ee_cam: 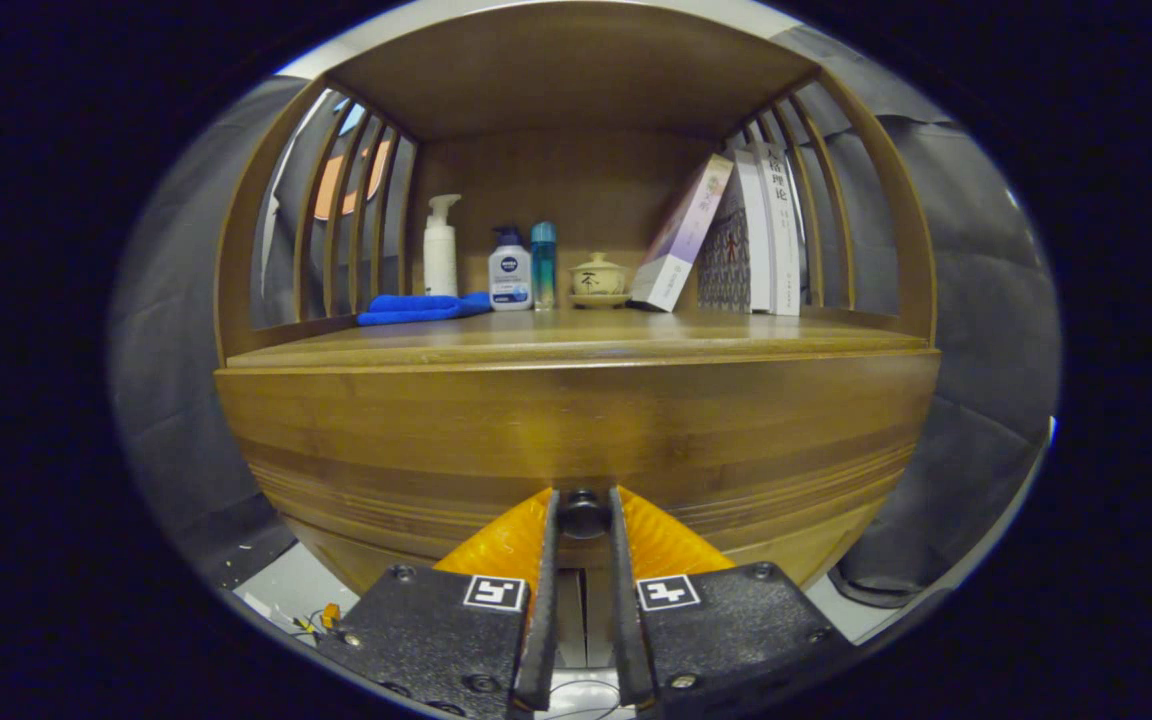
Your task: Pull open the drawer, take out the items inside it, and place them on the countertop above the cabinet.
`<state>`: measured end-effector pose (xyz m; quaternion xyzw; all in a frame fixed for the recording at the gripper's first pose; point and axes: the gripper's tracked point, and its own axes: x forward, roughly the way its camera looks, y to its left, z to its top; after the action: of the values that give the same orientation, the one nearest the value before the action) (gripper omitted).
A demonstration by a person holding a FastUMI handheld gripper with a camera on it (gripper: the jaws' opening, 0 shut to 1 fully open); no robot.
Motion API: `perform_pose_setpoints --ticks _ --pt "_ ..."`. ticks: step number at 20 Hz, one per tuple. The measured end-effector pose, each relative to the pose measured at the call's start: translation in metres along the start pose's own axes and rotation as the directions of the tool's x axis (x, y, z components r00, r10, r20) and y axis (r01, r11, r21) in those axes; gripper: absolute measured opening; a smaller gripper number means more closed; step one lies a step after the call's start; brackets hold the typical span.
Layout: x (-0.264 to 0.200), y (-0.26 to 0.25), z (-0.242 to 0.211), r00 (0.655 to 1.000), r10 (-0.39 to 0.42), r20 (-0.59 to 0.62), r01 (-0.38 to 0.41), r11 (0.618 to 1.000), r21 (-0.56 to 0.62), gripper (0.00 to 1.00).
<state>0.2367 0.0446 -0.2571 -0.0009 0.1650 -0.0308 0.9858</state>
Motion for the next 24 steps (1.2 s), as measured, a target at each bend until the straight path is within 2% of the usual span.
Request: perform_pose_setpoints --ticks 3,6,10,15,24 --pt "-0.001 0.001 0.000 1.000 0.021 -0.014 -0.021 1.000 0.017 0.26" --pt "-0.008 -0.002 -0.002 1.000 0.007 -0.021 -0.007 1.000 -0.009 0.26" --pt "-0.032 0.000 -0.008 0.999 0.025 -0.037 -0.024 1.000 0.017 0.26" --pt "-0.069 -0.005 -0.018 0.999 0.020 -0.049 -0.020 1.000 -0.004 0.26" --pt "-0.136 -0.010 -0.036 0.996 0.062 -0.058 -0.063 0.998 -0.016 0.26"
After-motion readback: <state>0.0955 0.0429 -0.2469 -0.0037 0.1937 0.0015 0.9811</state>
